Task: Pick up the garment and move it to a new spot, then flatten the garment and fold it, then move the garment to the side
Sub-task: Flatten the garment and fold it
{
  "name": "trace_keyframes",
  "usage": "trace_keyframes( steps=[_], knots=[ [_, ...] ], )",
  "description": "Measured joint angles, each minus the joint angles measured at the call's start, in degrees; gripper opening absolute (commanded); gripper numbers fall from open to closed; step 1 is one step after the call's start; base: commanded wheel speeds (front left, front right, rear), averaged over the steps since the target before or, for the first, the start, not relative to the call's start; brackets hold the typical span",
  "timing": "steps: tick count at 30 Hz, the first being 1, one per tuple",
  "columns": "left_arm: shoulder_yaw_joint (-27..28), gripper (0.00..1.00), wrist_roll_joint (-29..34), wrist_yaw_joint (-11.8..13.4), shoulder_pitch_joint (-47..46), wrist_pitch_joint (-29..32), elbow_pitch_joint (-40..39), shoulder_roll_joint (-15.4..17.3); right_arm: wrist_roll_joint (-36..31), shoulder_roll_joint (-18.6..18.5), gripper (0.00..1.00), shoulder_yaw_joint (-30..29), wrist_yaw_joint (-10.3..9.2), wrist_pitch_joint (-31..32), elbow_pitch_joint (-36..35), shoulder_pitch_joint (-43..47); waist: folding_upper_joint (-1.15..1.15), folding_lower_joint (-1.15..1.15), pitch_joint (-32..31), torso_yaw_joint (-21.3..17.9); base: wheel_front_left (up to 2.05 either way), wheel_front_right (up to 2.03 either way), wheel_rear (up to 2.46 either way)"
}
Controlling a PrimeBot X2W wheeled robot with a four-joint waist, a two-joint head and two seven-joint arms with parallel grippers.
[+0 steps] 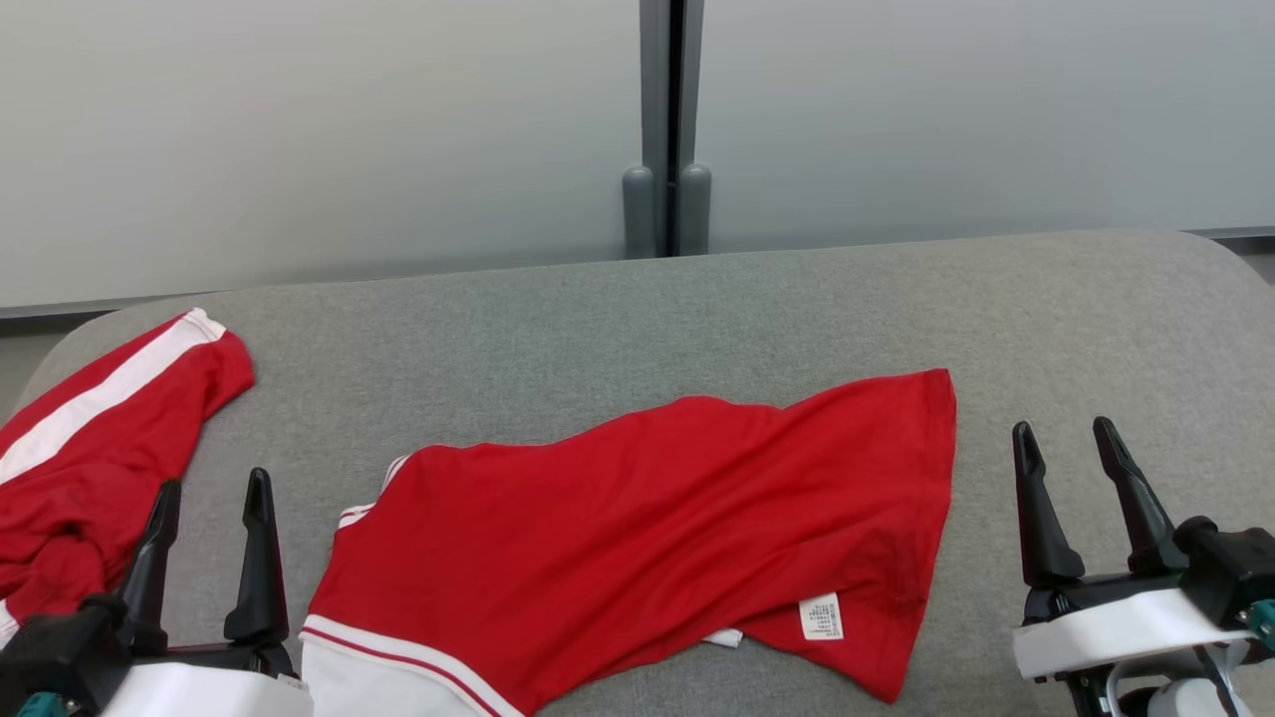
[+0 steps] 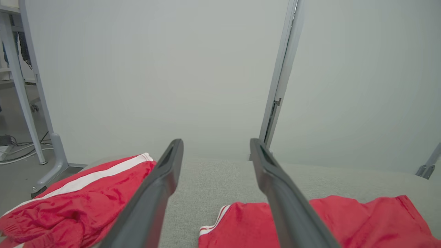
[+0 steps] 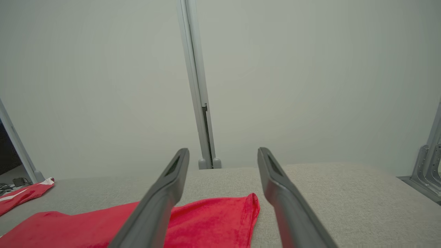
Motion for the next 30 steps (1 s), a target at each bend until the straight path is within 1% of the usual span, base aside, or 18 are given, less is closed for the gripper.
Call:
trace_keyframes(
  steps=[3, 5, 8, 12, 15, 19, 30],
  knots=[
    [0.24, 1.00, 0.59, 0.25, 0.00, -0.63, 0.05, -0.27, 1.91, -0.40, 1.00, 1.41, 0.01, 2.78, 0.62, 0.20, 0.00, 0.00, 0.19, -0.54, 0.00, 0.00, 0.00],
    [0.51, 1.00, 0.75, 0.23, 0.00, -0.89, 0.24, -0.26, 4.00, -1.16, 1.00, 3.49, 0.01, 6.89, 1.72, 0.96, 0.00, 0.00, 0.34, -0.69, 0.00, 0.00, 0.00],
    [0.65, 1.00, 0.73, 0.15, -0.02, -0.94, 0.62, -0.27, 8.47, -3.10, 1.00, 6.62, 0.01, 14.82, 3.46, 2.35, 0.00, 0.00, 0.44, -0.70, 0.00, 0.00, 0.00],
    [0.62, 1.00, 0.34, -0.08, -0.25, -0.93, 1.11, -0.32, 12.26, -4.49, 1.00, 6.93, 0.00, 21.73, 4.67, 3.08, 0.00, 0.00, 0.50, -0.53, 0.00, 0.00, 0.00],
    [0.47, 1.00, 0.29, -0.19, -0.53, -0.86, 1.25, -0.27, 14.16, -4.26, 1.00, 8.04, 0.00, 26.40, 5.57, 3.72, 0.00, 0.00, 0.67, -0.20, 0.00, 0.00, 0.00],
    [0.15, 1.00, 0.29, -0.36, -1.50, -0.43, 1.24, -0.23, 14.54, -3.97, 1.00, 8.62, 0.00, 27.64, 5.79, 3.39, 0.00, 0.00, 1.44, 0.51, 0.00, 0.00, 0.00],
    [-0.93, 1.00, 0.25, -0.89, -3.24, 0.08, 2.33, -0.55, 13.85, -2.71, 1.00, 10.24, 0.00, 27.52, 9.17, 0.27, 0.00, 0.00, 3.00, 2.28, 0.00, 0.00, 0.00]
  ],
)
